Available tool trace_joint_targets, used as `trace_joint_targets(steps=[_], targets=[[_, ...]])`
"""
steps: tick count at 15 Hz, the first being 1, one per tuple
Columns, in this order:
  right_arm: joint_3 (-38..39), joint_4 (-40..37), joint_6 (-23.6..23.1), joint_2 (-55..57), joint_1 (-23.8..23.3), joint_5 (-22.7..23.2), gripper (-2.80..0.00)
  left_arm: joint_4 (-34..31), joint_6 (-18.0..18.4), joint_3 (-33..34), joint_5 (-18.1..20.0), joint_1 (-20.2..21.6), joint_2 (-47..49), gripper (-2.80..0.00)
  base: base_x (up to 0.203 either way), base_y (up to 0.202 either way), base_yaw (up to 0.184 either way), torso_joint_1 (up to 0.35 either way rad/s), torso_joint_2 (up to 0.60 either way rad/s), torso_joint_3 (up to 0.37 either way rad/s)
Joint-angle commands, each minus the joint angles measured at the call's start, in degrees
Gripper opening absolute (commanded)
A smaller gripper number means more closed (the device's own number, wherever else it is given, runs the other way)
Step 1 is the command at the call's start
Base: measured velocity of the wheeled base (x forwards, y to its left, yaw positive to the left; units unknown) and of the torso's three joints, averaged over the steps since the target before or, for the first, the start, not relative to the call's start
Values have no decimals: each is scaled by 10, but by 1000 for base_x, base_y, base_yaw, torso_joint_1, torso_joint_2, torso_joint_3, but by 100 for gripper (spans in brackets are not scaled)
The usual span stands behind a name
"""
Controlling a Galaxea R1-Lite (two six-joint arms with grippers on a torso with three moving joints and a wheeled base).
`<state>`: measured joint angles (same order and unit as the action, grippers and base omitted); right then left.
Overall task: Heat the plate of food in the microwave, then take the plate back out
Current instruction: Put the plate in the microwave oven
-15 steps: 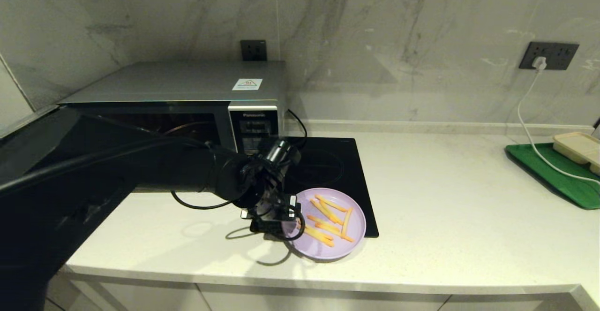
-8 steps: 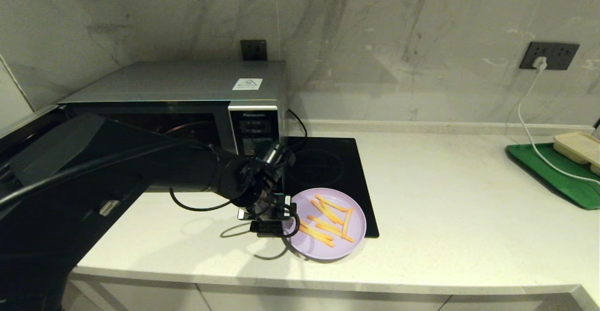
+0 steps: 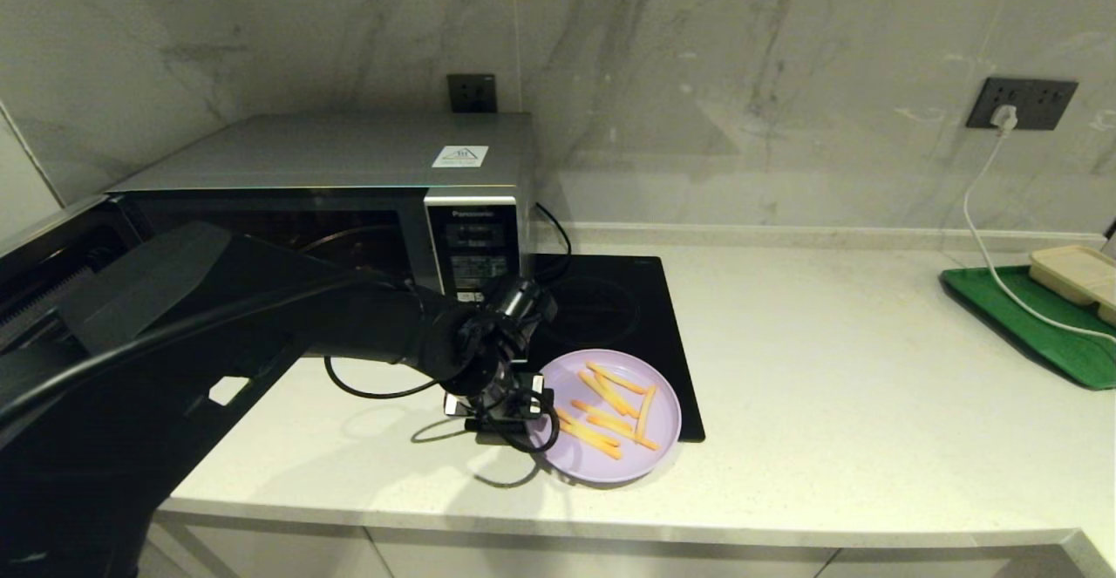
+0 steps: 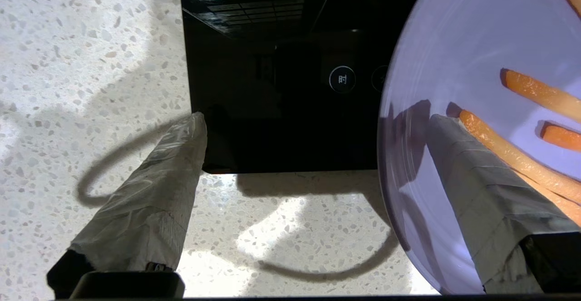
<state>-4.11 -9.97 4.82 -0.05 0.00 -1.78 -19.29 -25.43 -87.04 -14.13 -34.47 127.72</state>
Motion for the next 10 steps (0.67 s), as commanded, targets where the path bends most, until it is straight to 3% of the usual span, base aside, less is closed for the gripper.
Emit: trace_joint_targets(steps=[1,8,9,10], targets=[[0,0,0,0,0,0,-280,-9,-1,-4,-1,-2,3,0,0,0,0,0,0,0],[0,0,0,0,1,0,-280,-17,-1,-13,-18,-3,15,0,0,0,0,0,0,0],[0,0,0,0,0,-1,-280,-17,-1,-12,-19,-3,14,-43,0,0,0,0,0,0],[0,0,0,0,0,0,-280,-17,-1,-12,-19,-3,14,-280,0,0,0,0,0,0]])
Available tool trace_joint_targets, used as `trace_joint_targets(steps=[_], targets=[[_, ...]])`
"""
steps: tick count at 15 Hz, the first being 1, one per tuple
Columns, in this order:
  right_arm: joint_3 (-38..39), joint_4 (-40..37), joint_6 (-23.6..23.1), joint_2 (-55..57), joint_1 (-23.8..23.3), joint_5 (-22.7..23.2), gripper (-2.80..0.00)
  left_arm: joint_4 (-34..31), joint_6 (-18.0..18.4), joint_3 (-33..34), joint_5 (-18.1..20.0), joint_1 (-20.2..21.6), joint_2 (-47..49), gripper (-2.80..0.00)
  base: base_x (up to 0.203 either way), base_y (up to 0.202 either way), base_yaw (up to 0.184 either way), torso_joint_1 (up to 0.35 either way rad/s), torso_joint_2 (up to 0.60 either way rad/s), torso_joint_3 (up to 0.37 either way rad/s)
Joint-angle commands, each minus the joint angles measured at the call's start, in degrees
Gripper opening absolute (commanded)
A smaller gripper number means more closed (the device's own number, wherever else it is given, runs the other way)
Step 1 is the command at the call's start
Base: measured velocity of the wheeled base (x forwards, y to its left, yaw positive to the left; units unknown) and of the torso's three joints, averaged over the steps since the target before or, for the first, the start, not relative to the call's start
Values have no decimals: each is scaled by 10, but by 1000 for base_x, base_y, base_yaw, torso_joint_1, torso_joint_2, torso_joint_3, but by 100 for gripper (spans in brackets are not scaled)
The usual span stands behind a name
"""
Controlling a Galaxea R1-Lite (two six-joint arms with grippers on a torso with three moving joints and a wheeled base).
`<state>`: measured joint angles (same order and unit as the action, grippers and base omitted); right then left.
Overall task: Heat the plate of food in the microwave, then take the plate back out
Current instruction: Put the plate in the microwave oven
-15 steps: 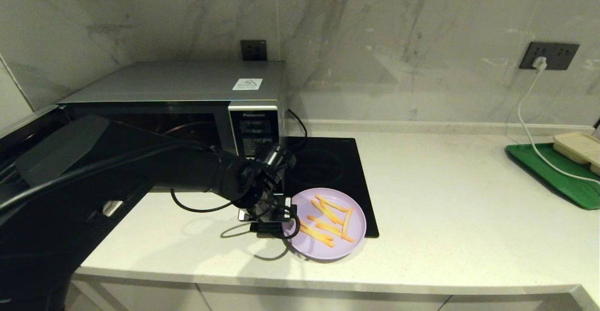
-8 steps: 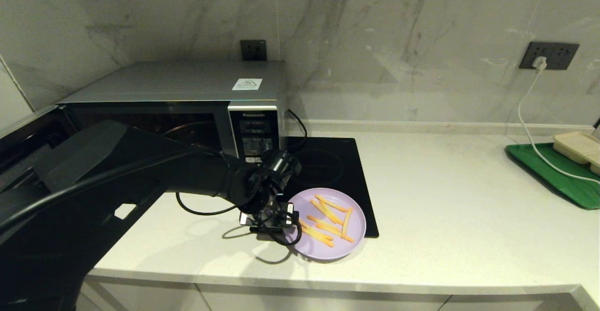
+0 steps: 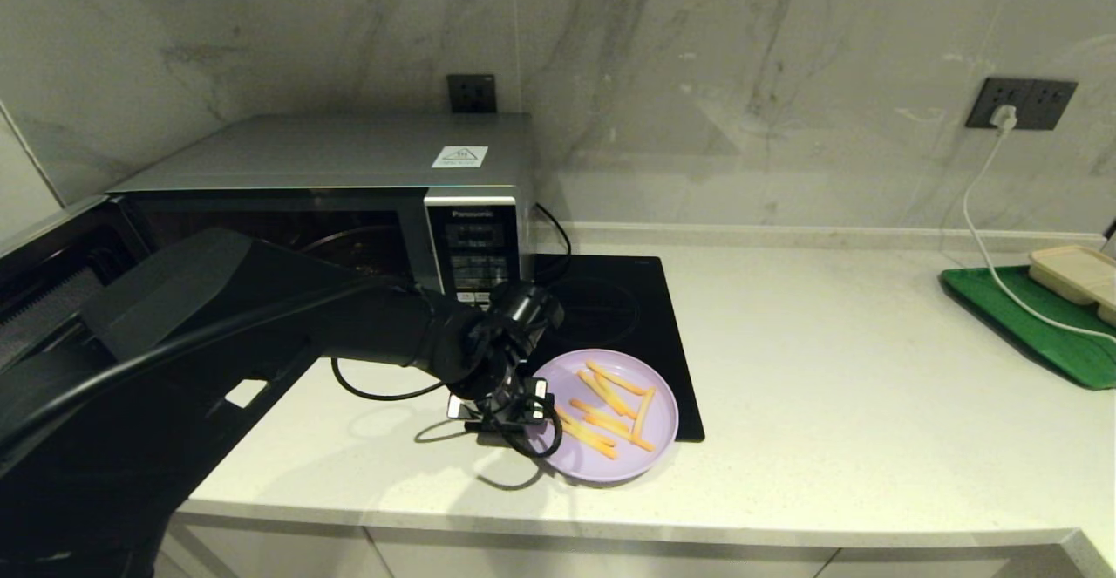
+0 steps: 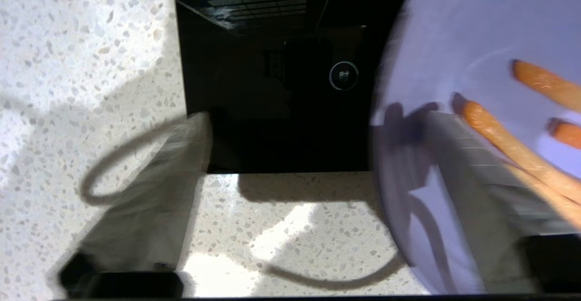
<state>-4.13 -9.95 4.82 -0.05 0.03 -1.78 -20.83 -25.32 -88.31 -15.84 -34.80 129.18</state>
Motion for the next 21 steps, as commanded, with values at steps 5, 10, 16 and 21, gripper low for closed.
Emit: trace_joint_targets(steps=[5,10,16,21], targets=[[0,-1,0,0,0,-1,-280,-2,-3,2,-2,1,2,-280,0,0,0,0,0,0],[0,-1,0,0,1,0,-280,-11,-5,3,-2,1,2,-280,0,0,0,0,0,0],[0,-1,0,0,1,0,-280,-11,-7,5,-3,0,0,-280,0,0,0,0,0,0],[0,-1,0,0,0,-1,-280,-11,-7,2,-11,0,-6,-280,0,0,0,0,0,0]])
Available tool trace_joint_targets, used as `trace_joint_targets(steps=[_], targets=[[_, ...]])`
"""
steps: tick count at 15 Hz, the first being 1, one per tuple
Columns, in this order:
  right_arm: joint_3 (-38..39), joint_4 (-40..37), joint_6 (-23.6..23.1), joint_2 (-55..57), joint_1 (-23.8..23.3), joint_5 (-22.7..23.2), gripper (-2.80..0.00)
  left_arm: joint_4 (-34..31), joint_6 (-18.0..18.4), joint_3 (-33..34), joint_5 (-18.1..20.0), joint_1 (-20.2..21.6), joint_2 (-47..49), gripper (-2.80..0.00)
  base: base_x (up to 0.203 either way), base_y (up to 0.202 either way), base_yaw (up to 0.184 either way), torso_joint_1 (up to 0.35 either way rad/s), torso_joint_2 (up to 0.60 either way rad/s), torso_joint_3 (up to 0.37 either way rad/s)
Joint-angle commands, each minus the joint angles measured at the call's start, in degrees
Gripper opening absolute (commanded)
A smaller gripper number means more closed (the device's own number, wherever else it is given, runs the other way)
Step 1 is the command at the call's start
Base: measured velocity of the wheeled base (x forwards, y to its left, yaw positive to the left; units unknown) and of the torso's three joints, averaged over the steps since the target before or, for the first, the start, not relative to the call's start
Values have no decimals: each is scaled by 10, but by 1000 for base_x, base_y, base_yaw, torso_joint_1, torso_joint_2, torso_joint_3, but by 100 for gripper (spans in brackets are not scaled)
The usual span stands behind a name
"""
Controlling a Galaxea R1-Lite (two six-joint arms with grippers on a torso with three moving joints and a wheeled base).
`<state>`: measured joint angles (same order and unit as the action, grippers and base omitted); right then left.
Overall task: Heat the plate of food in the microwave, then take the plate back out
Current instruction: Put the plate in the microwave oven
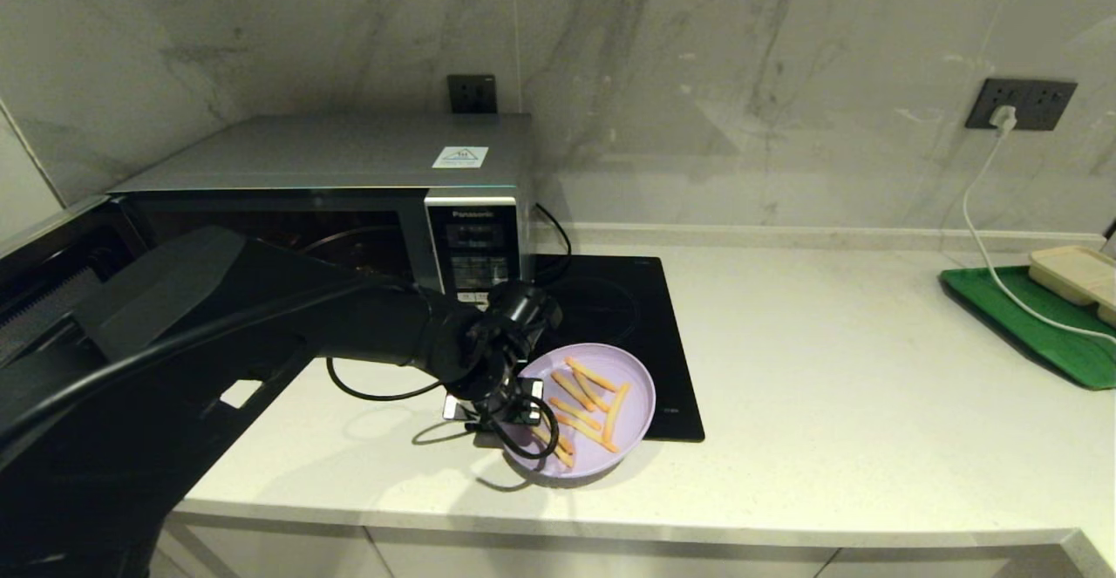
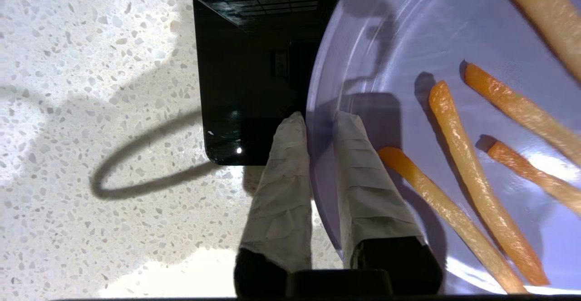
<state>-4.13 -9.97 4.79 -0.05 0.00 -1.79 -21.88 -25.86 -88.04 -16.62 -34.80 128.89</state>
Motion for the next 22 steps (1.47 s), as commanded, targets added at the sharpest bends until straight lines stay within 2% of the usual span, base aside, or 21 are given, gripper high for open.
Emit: trace_joint_targets(steps=[1,15,19,22], targets=[[0,1,0,0,0,0,-280,0,-2,-1,-7,0,-4,-280,0,0,0,0,0,0],[0,0,0,0,1,-1,-280,0,-3,-12,-15,-6,-18,-280,0,0,0,0,0,0],[0,0,0,0,0,0,-280,-4,-19,-18,-21,-6,-22,-280,0,0,0,0,0,0],[0,0,0,0,1,0,-280,-4,-70,-17,-47,-6,-23,-280,0,0,0,0,0,0]])
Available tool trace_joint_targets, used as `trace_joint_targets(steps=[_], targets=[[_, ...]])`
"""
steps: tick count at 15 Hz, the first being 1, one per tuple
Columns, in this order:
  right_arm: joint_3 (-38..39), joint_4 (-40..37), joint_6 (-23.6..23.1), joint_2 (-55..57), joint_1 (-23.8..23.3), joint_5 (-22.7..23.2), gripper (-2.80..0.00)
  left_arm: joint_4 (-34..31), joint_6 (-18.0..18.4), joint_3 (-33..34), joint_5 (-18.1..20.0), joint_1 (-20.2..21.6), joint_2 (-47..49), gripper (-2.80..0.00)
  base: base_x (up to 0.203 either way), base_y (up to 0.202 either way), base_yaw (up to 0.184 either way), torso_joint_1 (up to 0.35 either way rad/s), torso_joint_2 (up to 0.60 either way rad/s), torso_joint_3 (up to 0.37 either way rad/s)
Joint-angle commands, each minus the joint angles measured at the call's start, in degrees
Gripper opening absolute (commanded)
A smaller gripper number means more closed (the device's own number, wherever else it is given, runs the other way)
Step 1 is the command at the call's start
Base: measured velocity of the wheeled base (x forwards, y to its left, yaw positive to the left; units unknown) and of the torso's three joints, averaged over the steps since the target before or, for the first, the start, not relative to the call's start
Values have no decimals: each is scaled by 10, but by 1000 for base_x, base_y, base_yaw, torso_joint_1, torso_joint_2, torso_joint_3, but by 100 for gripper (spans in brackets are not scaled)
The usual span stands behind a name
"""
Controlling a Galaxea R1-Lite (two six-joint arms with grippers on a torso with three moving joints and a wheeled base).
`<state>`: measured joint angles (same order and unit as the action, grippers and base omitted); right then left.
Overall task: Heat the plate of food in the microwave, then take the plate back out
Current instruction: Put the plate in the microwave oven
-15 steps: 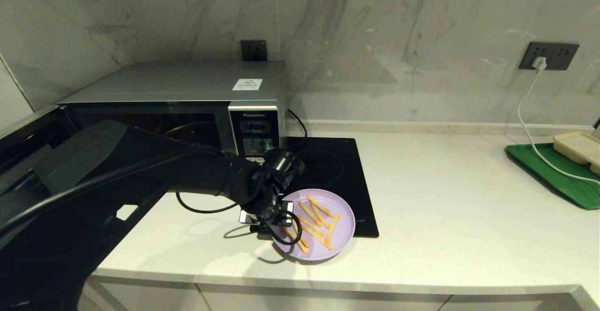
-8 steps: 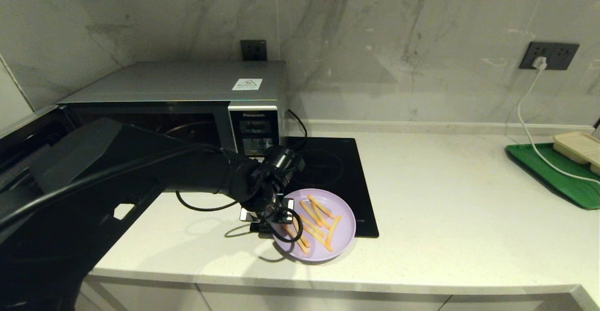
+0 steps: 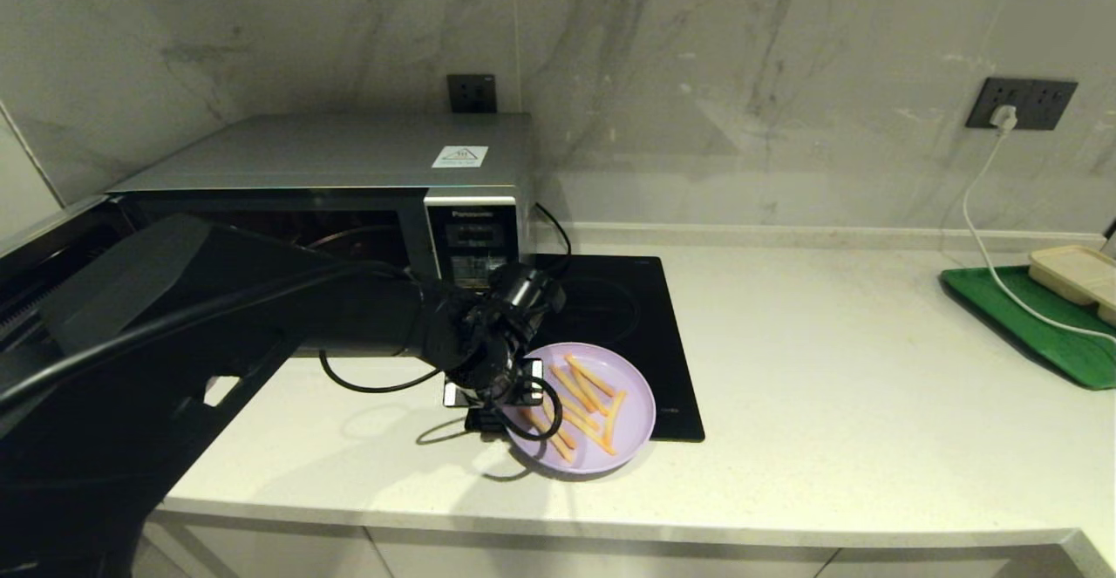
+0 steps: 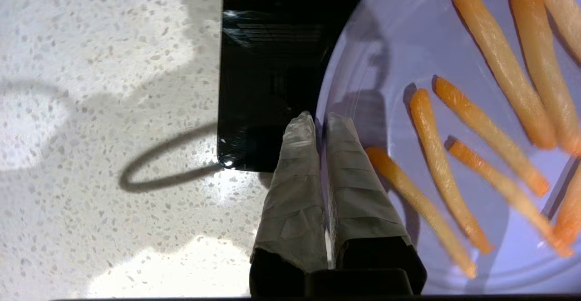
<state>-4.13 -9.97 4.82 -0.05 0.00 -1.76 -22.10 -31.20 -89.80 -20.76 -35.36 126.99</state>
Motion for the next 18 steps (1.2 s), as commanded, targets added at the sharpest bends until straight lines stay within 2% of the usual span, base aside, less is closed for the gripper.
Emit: trace_joint_targets(steps=[1,9,12,14,18], targets=[[0,0,0,0,1,-1,-280,-1,-22,2,-6,0,-9,-280,0,0,0,0,0,0],[0,0,0,0,0,-1,-280,-30,-26,21,-1,-4,-36,-280,0,0,0,0,0,0],[0,0,0,0,1,0,-280,-28,-42,49,4,-6,-35,-280,0,0,0,0,0,0],[0,0,0,0,0,0,-280,-28,-47,67,24,-5,-41,-280,0,0,0,0,0,0],[0,0,0,0,0,0,-280,-29,-63,81,24,-1,-54,-280,0,0,0,0,0,0]])
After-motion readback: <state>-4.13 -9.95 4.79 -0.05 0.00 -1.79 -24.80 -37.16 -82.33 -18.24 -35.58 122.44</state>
